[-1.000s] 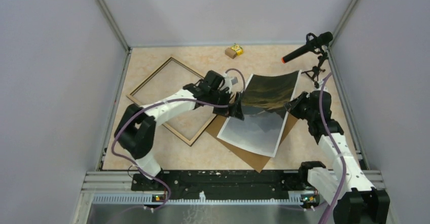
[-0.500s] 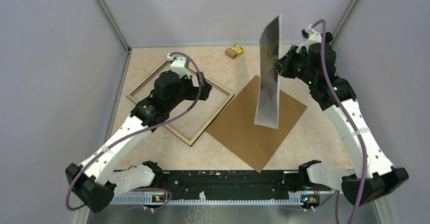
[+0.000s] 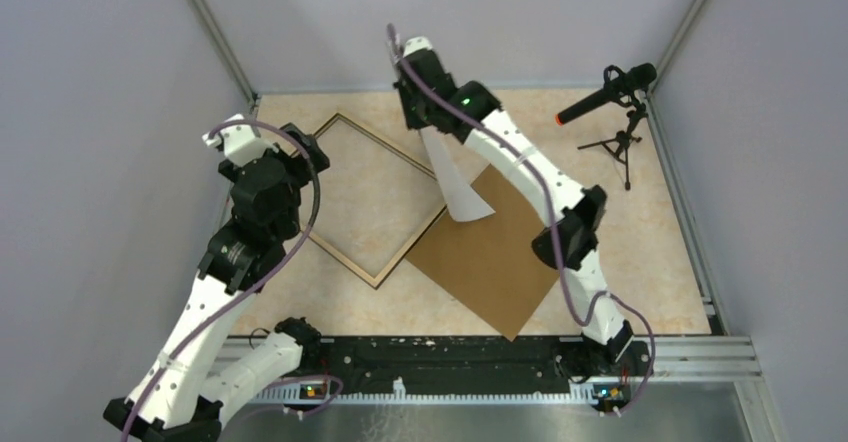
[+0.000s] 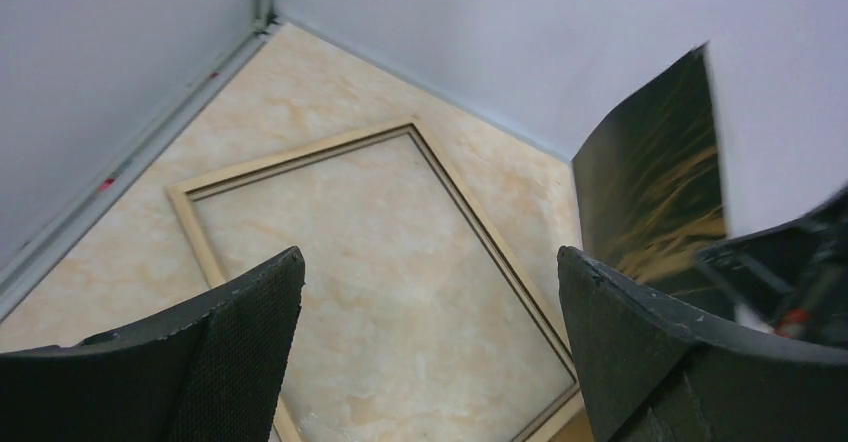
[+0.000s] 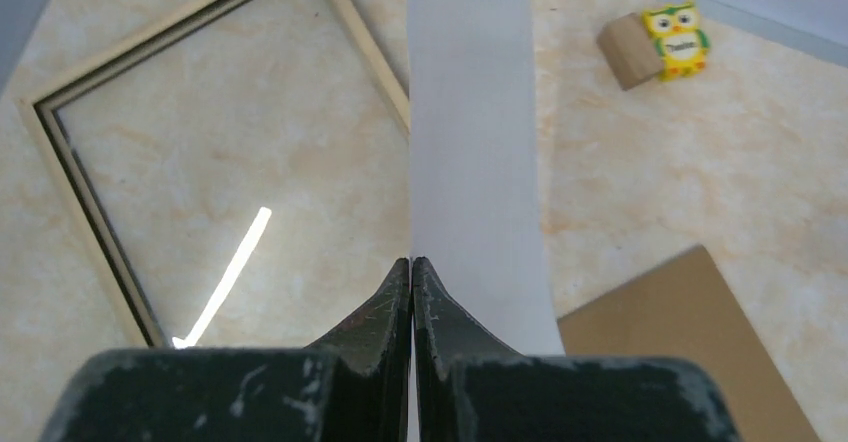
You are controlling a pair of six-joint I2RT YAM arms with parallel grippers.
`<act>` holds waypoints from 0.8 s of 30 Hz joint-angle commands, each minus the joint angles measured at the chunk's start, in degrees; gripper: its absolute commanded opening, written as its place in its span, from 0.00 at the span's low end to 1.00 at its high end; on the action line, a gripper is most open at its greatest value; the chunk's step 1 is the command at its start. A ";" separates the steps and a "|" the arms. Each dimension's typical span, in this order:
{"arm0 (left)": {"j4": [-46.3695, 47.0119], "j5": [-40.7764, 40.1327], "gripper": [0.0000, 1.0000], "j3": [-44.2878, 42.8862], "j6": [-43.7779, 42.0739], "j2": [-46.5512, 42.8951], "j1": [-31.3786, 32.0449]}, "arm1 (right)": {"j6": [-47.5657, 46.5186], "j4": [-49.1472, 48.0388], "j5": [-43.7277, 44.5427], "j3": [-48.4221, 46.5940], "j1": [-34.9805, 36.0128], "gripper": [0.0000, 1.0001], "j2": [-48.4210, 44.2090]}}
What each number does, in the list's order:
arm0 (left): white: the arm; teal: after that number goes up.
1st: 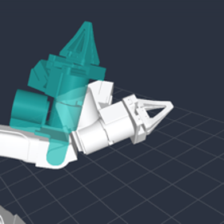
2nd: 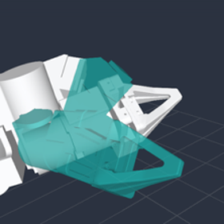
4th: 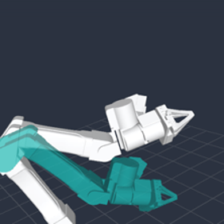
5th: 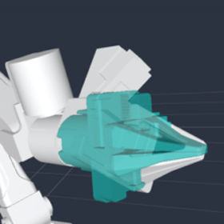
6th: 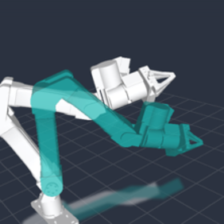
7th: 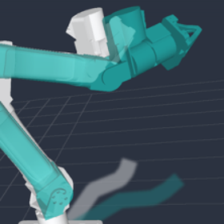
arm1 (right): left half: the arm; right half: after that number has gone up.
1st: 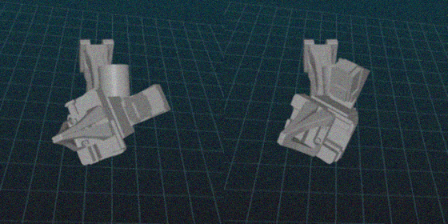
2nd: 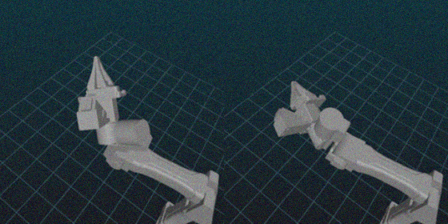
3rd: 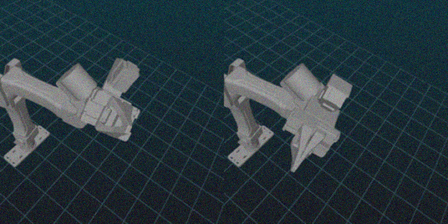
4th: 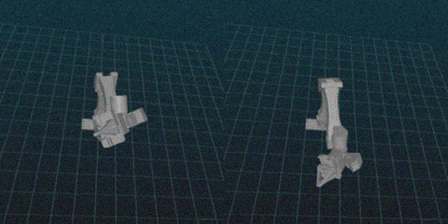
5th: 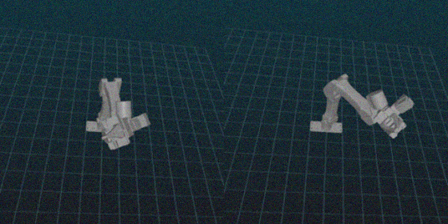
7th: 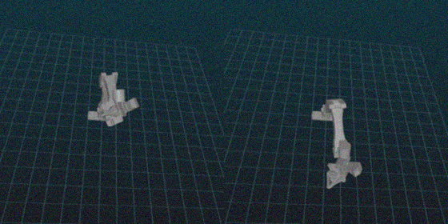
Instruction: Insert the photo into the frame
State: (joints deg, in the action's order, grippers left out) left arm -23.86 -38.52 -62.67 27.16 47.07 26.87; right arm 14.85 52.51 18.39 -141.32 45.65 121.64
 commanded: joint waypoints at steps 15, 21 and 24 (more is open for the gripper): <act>0.31 -6.38 0.98 -1.56 0.80 -3.03 -0.59 | 1.09 -20.61 -11.05 -3.05 9.86 0.00 19.82; 0.57 -5.96 0.99 -1.46 0.62 -2.87 -0.59 | 6.35 -25.17 -12.91 -2.90 10.85 0.00 22.28; 0.74 -5.31 0.98 -1.40 0.36 -3.00 -0.55 | 7.73 -26.34 -12.77 -2.83 11.28 0.00 23.33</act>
State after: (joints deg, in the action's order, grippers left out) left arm -24.84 -44.75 -62.72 28.38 44.14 26.39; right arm 18.76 31.99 6.94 -143.26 55.61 144.09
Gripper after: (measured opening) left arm 0.987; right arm 0.003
